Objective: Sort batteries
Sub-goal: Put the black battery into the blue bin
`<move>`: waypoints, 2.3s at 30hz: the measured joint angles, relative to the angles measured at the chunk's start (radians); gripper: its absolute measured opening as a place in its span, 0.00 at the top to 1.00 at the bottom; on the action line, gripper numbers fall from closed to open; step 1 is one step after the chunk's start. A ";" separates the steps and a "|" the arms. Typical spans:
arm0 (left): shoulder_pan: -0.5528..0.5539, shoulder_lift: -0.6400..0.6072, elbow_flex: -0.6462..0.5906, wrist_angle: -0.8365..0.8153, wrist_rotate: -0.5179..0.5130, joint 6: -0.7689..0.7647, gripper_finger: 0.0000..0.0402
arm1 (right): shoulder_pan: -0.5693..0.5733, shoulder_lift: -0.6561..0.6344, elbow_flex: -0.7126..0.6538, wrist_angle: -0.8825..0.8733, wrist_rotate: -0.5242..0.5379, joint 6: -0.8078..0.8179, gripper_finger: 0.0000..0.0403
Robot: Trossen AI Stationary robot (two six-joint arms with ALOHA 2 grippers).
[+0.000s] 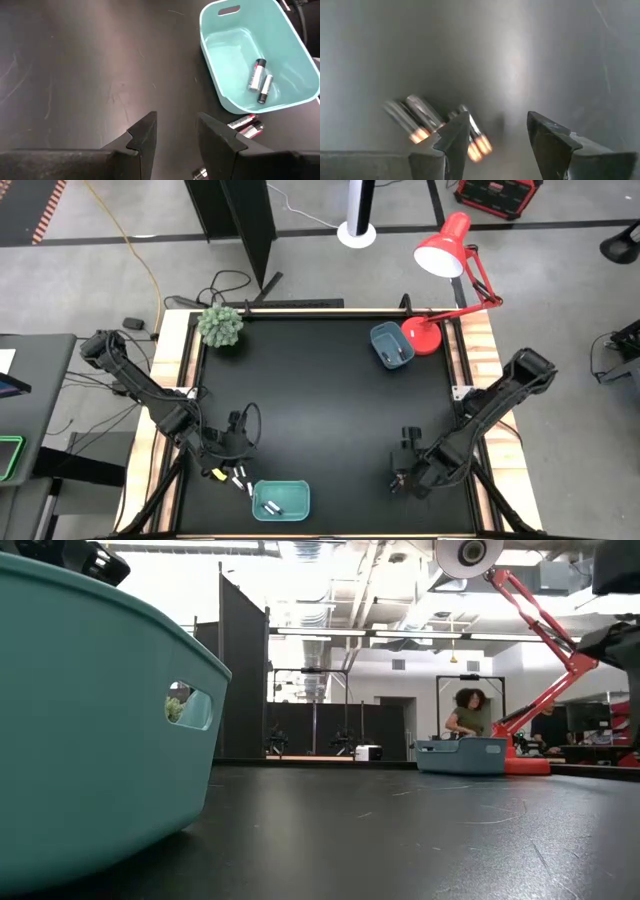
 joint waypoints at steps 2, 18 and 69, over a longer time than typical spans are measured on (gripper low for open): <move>0.000 0.000 0.000 0.000 -0.003 0.000 0.68 | 0.000 0.015 0.016 -0.025 -0.001 0.000 0.47; 0.000 0.000 0.000 -0.001 -0.004 -0.001 0.68 | -0.088 0.028 0.026 -0.048 -0.030 -0.148 0.47; 0.000 0.001 0.000 -0.004 -0.004 -0.005 0.68 | -0.001 0.113 0.189 -0.143 -0.165 -0.088 0.47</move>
